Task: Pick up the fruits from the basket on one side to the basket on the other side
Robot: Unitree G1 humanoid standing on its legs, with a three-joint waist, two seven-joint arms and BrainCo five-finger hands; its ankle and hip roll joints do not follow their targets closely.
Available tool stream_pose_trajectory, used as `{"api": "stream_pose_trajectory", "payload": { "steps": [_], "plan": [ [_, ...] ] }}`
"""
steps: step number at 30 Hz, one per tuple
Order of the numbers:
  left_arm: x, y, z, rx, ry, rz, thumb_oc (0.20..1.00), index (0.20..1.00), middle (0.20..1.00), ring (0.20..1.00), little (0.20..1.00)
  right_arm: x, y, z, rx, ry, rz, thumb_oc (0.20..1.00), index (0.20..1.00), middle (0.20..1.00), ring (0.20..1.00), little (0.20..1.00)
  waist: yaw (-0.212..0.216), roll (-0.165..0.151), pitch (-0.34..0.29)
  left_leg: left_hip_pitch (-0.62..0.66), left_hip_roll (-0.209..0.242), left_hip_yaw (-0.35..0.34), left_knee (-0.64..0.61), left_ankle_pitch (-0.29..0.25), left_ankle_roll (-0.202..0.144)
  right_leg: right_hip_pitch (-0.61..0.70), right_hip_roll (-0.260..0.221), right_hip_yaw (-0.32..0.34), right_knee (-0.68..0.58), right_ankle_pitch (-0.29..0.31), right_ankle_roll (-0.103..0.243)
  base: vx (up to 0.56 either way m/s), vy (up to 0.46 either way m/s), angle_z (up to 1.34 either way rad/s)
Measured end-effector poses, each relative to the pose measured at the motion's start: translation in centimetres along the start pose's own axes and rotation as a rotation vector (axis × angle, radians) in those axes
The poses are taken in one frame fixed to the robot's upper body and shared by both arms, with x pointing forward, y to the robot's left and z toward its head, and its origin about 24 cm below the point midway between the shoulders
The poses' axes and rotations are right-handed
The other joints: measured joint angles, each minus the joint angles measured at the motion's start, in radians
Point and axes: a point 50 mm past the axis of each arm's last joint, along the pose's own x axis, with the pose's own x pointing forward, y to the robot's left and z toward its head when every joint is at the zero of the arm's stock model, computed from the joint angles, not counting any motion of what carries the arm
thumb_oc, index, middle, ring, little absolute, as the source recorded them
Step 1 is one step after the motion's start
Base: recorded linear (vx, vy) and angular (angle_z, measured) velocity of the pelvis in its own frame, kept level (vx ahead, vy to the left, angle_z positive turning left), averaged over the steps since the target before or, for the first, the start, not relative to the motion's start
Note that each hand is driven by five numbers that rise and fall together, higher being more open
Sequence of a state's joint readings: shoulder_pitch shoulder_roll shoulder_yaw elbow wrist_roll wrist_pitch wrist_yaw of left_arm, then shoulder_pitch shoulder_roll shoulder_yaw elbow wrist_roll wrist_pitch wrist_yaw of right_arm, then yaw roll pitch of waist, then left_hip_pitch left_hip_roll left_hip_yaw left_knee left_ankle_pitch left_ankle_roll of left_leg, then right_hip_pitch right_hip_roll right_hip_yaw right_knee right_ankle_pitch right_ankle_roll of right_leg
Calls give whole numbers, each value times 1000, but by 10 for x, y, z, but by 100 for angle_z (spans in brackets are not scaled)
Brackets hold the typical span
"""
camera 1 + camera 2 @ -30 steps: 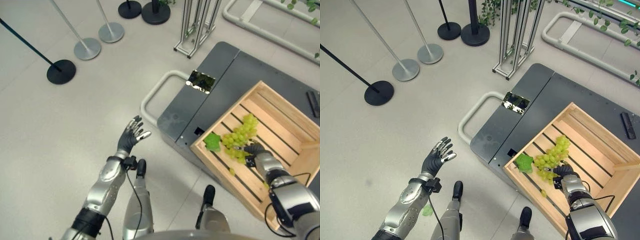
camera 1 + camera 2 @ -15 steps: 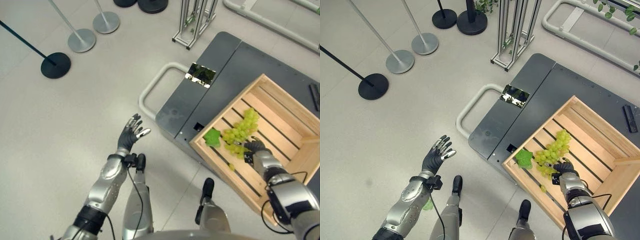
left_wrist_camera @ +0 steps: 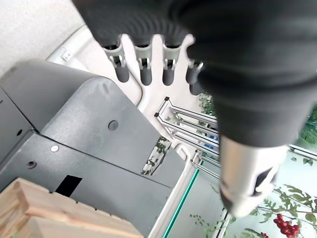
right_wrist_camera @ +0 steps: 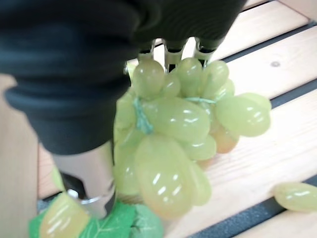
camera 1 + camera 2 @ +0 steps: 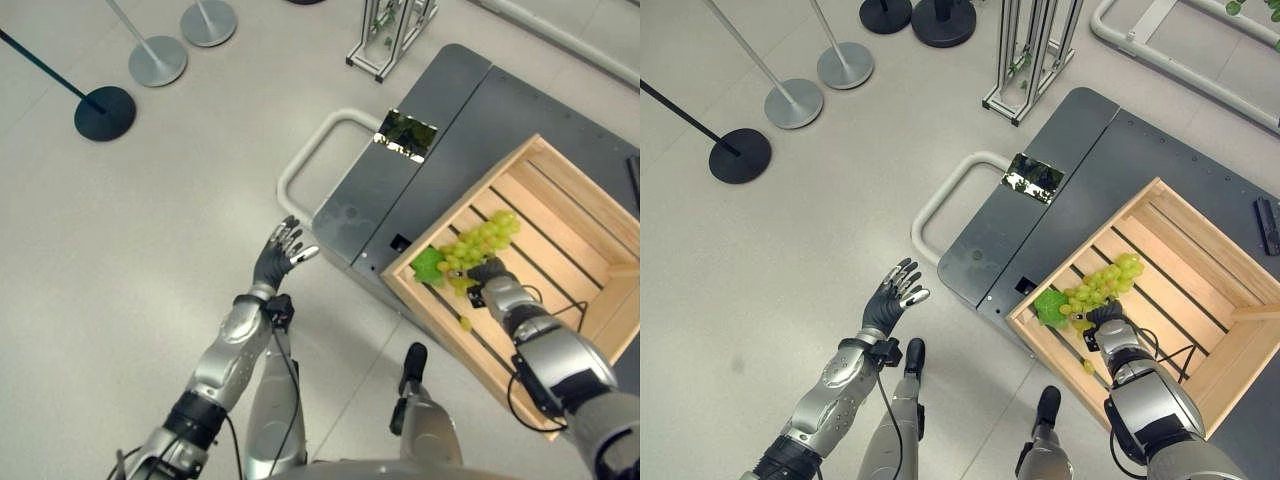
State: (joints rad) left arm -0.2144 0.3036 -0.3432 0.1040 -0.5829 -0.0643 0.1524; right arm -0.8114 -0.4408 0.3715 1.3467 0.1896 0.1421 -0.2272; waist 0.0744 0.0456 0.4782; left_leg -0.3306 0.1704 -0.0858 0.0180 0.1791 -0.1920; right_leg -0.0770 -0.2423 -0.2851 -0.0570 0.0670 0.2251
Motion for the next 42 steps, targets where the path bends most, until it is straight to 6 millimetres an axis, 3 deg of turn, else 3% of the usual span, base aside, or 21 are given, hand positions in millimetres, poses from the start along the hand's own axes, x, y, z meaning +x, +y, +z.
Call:
{"api": "stream_pose_trajectory", "payload": {
  "steps": [5,8,9,10,16,22,31,35,37,40,42],
  "plan": [
    [2,-8,-1,-8,-2,-15,1000,1000,1000,1000,1000,-1,-4,25,-126,-81,-23,1000,1000,1000,1000,1000,6,0,4,-34,0,-4,10,0,0,-24,1,0,2,4,0,0,0,0],
    [4,-10,1,-10,-13,-11,1000,1000,1000,1000,1000,0,-7,25,-179,-80,-39,1000,1000,1000,1000,1000,21,-1,4,-34,0,-4,11,0,0,-24,2,0,2,4,0,0,0,0],
    [4,-10,2,-10,-16,-11,1000,1000,1000,1000,1000,0,-7,26,-190,-80,-41,859,859,859,859,859,23,-1,4,-34,0,-4,11,0,0,-24,3,0,2,4,0,0,0,0],
    [5,-11,3,-10,-20,-12,1000,1000,1000,1000,1000,0,-8,27,-196,-81,-43,200,200,200,200,200,23,-1,4,-35,0,-5,11,0,0,-24,3,0,2,3,0,0,0,0],
    [9,-13,9,-9,-42,-12,1000,1000,1000,1000,1000,0,-11,30,-197,-89,-59,200,200,200,200,200,23,-1,4,-58,0,-16,26,0,0,-34,6,-6,5,2,-2,-4,7,3],
    [9,-12,10,-5,-48,0,1000,1000,1000,1000,1000,0,-5,19,-30,-60,-56,200,200,200,200,200,28,-1,4,-63,-1,-29,29,0,0,-36,7,-17,23,-8,-1,-5,12,6],
    [9,-10,11,-9,-59,16,1000,1000,1000,1000,1000,-5,10,6,157,-100,-11,200,200,200,200,200,22,-1,4,-63,-2,-31,33,0,0,-34,6,-21,31,-13,-1,-1,1,0],
    [7,-8,9,-13,-56,29,1000,1000,1000,1000,1000,-15,29,-5,199,-166,72,200,200,200,200,200,14,-3,6,-63,-2,-29,37,0,0,-33,6,-21,34,-14,-1,0,0,0],
    [8,-1,13,-16,-72,57,1000,1000,1000,1000,1000,-27,39,-9,223,-232,128,200,200,200,200,200,-1,-12,17,-63,-2,-29,39,0,0,-33,5,-22,41,-18,-1,9,-11,2],
    [5,15,16,-16,-84,117,1000,1000,1000,1000,1000,-43,29,-13,274,-331,156,200,200,200,200,200,-7,-18,27,-63,-3,-29,43,0,1,-32,4,-23,51,-21,0,0,0,0],
    [1,24,16,-1,-79,145,1000,1000,1000,1000,1000,-44,20,-12,301,-352,130,200,200,200,200,200,-22,-24,31,-60,-2,-30,48,0,1,-32,4,-22,61,-25,-1,0,0,0]
  ]
}}
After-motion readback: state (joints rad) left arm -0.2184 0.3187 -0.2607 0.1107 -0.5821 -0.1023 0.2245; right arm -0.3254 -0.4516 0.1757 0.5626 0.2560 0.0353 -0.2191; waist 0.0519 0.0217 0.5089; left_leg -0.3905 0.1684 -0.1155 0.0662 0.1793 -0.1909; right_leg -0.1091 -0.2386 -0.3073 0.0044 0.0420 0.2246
